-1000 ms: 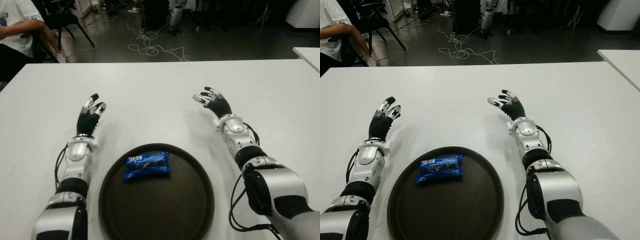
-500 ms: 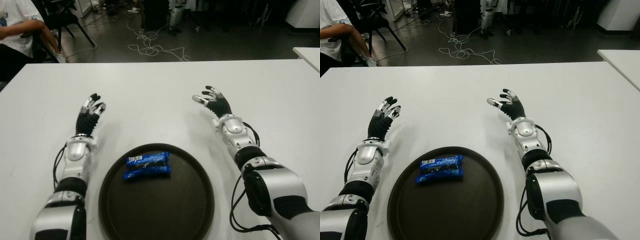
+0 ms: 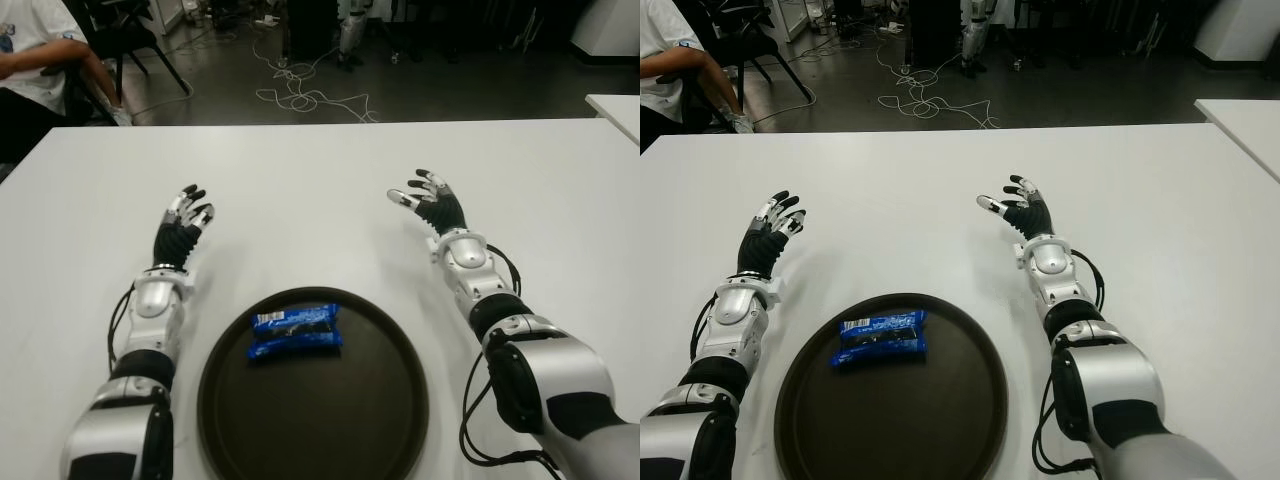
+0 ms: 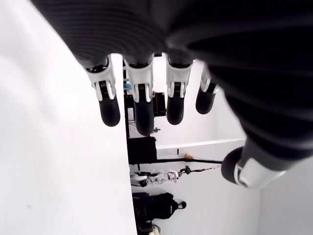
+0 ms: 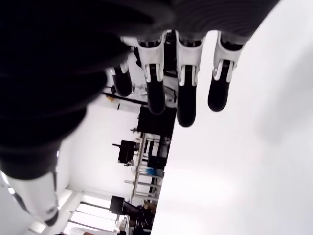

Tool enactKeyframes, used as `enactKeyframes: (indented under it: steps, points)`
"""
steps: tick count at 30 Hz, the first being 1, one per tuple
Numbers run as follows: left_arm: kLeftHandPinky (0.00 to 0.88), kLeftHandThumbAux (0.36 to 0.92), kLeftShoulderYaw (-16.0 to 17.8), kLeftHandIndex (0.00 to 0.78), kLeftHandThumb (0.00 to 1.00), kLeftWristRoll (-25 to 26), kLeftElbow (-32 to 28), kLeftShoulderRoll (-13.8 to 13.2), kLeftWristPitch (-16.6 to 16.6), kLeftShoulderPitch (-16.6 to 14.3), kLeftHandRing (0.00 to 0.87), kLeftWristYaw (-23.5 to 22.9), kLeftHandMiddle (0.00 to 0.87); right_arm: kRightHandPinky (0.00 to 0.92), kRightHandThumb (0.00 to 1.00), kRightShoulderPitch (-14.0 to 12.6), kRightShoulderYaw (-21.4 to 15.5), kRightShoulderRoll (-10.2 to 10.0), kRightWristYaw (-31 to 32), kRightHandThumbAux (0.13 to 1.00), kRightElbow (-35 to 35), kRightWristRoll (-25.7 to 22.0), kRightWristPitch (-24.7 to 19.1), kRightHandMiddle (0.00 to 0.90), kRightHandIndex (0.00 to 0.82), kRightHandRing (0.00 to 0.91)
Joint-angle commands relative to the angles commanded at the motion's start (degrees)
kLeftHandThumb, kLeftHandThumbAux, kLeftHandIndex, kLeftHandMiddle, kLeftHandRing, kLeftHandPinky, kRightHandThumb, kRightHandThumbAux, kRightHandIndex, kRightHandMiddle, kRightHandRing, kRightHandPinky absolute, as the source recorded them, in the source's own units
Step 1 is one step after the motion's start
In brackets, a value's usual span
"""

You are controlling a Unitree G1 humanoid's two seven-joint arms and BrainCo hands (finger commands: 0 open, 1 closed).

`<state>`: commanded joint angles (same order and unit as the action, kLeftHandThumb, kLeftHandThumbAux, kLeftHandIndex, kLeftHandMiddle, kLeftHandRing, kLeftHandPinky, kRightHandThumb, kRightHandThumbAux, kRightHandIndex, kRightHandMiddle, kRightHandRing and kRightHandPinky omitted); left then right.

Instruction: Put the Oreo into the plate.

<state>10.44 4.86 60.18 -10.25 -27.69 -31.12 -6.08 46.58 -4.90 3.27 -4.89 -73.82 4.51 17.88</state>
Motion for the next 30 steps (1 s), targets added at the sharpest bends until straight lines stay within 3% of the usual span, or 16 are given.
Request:
enactKeyframes:
  steps: [17, 30]
  points:
    - [0.147, 0.634, -0.4, 0.076, 0.150, -0.5, 1.3, -0.2, 0.2, -0.8, 0.157, -0.1, 0.163, 0.312, 0.098, 0.2, -0.6, -0.4, -4.8, 0.710, -0.1, 0.0, 0.7, 0.271, 0.196, 0.290]
    - [0.169, 0.641, -0.6, 0.101, 0.127, -0.8, 2.4, -0.4, -0.4, -1.2, 0.182, -0.5, 0.192, 0.325, 0.152, 0.3, -0.7, -0.4, -6.1, 0.699, -0.3, -0.1, 1.5, 0.293, 0.215, 0.308]
